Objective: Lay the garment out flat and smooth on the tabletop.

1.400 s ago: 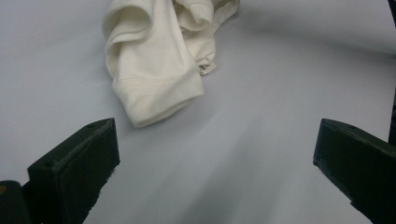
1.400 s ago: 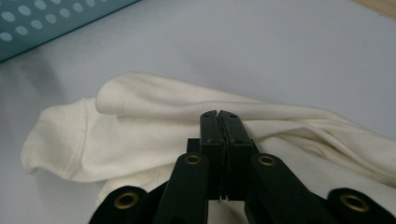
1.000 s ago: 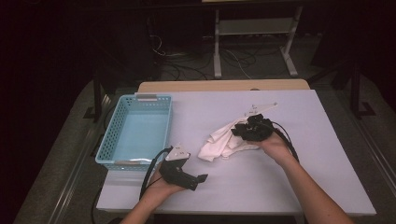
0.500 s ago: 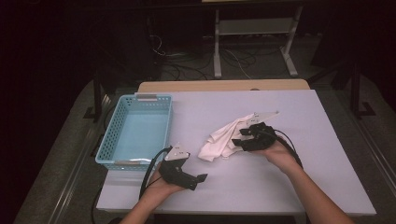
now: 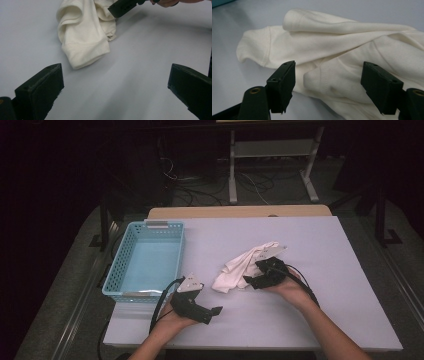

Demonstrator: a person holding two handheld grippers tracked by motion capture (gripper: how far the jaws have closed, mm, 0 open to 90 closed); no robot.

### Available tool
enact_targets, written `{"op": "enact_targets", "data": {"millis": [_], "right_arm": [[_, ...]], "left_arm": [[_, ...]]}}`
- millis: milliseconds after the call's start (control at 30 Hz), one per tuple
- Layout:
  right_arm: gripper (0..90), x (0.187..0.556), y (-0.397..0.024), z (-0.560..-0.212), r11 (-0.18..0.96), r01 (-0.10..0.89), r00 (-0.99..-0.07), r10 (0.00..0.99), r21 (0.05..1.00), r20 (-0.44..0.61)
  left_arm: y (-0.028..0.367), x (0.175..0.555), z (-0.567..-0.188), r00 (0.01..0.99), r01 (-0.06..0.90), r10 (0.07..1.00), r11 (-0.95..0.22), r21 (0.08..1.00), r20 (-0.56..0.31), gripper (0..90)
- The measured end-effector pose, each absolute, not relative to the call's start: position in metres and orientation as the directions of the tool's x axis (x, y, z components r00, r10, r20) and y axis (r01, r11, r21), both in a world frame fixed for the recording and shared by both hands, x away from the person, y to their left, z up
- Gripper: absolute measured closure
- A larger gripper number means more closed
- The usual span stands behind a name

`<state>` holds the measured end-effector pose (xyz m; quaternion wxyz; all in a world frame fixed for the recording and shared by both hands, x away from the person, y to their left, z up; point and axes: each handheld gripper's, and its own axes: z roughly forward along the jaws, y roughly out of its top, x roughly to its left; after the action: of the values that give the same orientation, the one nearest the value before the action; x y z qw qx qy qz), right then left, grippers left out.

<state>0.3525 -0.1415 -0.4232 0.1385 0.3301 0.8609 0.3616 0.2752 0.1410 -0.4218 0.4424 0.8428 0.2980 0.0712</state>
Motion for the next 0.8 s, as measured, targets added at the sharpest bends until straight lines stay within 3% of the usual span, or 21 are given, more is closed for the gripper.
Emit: {"op": "enact_targets", "data": {"millis": [233,367,800], "right_arm": [[26.7,0.356,-0.139,-0.433,0.543,0.474,-0.738,0.674,0.693,-0.025],[31.3,0.356,-0.138,-0.437,0.548,0.473,-0.732,0.680,0.690,-0.038],[61.7,0.357,-0.143,-0.438,0.526,0.491,-0.715,0.698,0.695,-0.023]], "left_arm": [[0.141,0.275,-0.422,0.811,0.440,0.566,-0.428,0.789,-0.145,0.0],[0.141,0.275,-0.422,0.813,0.439,0.565,-0.430,0.789,-0.144,0.0],[0.139,0.275,-0.422,0.814,0.438,0.563,-0.435,0.787,-0.142,0.0]]}}
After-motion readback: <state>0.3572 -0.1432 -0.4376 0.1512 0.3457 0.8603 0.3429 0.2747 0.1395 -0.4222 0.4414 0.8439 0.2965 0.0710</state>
